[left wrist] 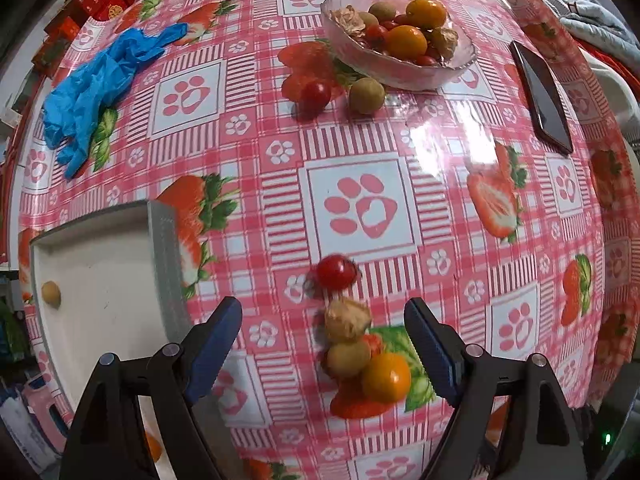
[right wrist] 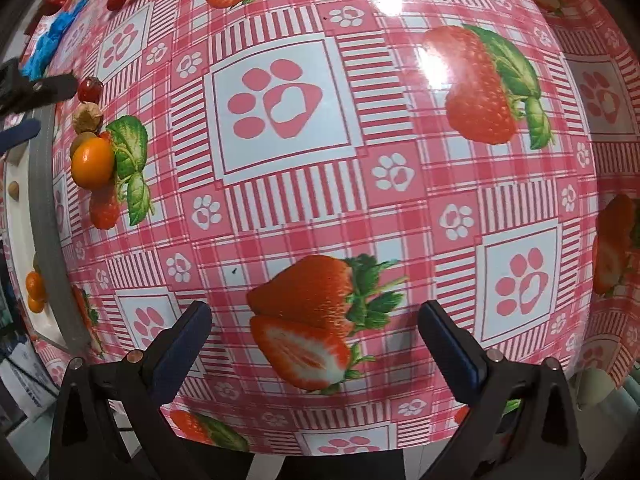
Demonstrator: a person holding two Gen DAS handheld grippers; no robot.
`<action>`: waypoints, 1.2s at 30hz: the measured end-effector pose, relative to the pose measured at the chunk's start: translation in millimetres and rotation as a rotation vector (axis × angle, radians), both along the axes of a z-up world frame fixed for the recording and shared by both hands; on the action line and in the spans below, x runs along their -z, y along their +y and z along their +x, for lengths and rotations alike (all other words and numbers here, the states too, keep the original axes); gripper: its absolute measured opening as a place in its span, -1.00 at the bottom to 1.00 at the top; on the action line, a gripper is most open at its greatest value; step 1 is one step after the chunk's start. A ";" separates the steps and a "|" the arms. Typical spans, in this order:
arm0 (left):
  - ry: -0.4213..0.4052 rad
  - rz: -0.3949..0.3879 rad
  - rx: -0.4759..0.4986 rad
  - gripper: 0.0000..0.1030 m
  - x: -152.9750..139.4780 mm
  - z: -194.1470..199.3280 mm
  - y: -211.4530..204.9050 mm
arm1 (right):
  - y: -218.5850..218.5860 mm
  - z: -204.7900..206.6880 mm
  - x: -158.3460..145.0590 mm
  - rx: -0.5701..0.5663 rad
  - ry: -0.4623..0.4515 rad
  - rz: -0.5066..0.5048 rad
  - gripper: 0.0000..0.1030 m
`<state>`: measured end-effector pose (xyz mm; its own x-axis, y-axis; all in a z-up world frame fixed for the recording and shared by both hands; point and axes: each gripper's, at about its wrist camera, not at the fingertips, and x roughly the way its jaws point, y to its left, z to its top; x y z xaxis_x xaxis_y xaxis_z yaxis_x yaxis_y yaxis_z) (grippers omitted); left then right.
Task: Organize fruits
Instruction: 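Move the open left gripper back to the table toward a red cherry tomato, then close the left gripper on the red cherry tomato and lift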
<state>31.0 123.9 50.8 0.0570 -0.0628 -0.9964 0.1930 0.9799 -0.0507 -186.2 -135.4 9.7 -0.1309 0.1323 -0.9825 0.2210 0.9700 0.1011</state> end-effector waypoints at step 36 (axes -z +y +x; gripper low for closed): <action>-0.065 -0.095 -0.043 -0.49 -20.5 -7.9 47.4 | 68.3 52.3 -9.5 -0.132 -0.063 0.053 0.99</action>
